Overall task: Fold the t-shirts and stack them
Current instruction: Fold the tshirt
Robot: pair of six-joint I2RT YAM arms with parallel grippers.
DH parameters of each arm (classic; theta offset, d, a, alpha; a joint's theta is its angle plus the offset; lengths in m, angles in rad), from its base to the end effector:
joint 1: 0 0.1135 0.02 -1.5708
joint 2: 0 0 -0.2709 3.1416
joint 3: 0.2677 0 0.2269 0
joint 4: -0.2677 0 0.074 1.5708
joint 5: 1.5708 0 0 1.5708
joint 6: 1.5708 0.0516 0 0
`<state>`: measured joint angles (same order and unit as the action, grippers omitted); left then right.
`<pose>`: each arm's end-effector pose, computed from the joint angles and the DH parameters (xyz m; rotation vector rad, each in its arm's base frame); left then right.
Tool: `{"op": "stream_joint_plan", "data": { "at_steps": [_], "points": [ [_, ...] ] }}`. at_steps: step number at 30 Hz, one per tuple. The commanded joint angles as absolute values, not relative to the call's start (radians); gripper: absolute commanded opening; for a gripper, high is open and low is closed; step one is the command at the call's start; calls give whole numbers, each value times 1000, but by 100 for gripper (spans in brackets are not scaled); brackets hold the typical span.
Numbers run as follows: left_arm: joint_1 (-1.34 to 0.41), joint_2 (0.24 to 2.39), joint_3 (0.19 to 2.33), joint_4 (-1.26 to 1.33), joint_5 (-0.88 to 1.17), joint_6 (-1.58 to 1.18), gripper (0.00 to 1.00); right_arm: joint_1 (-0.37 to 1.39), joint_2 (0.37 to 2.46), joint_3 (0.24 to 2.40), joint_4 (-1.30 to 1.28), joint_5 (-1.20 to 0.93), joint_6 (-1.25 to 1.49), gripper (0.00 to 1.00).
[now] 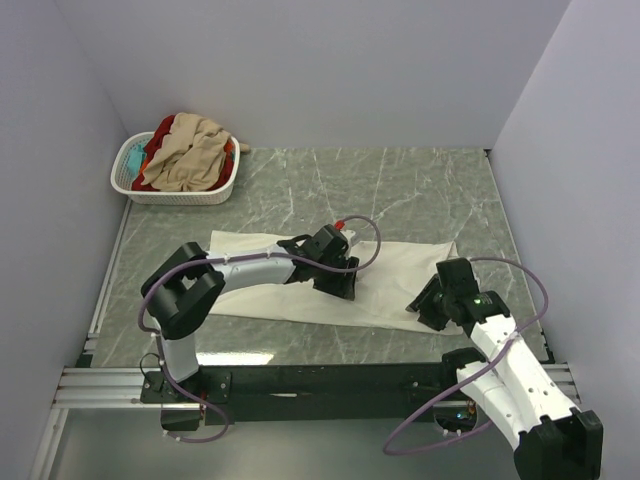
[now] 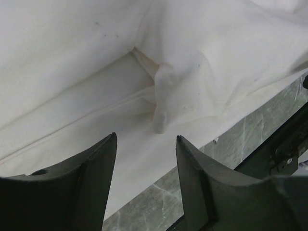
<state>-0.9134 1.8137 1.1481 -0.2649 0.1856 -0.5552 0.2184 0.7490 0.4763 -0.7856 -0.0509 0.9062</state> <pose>0.2178 -0.2978 0.1885 0.5588 2.6223 -0.7805 0.1069 0.0264 0.1874 0.8939 2.5493 0.4355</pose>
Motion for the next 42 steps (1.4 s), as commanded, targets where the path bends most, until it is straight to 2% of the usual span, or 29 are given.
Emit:
{"op": "stream_joint_plan", "data": {
  "at_steps": [1,10,19,22,23,26,35,42],
  "points": [
    [-919,1835,1200,-229,201,-575,57,227,727,466,-805,-23,923,49],
    [-920,1881,1226,-204,245,-600,49,227,724,451,-795,-25,930,49],
    [-922,1905,1224,-170,320,-621,34,227,721,440,-792,-15,942,49],
    [-922,1913,1220,-146,363,-638,26,229,726,437,-782,-14,950,49],
    [-920,1916,1221,-149,370,-644,16,227,730,439,-782,-12,951,49],
    [-914,1914,1227,-158,367,-647,0,229,741,446,-779,-6,956,49],
    [-802,1887,1184,-129,440,-719,0,230,782,472,-767,18,951,49],
    [-799,1927,1218,-155,489,-704,0,235,847,479,-726,17,940,49]
  ]
}}
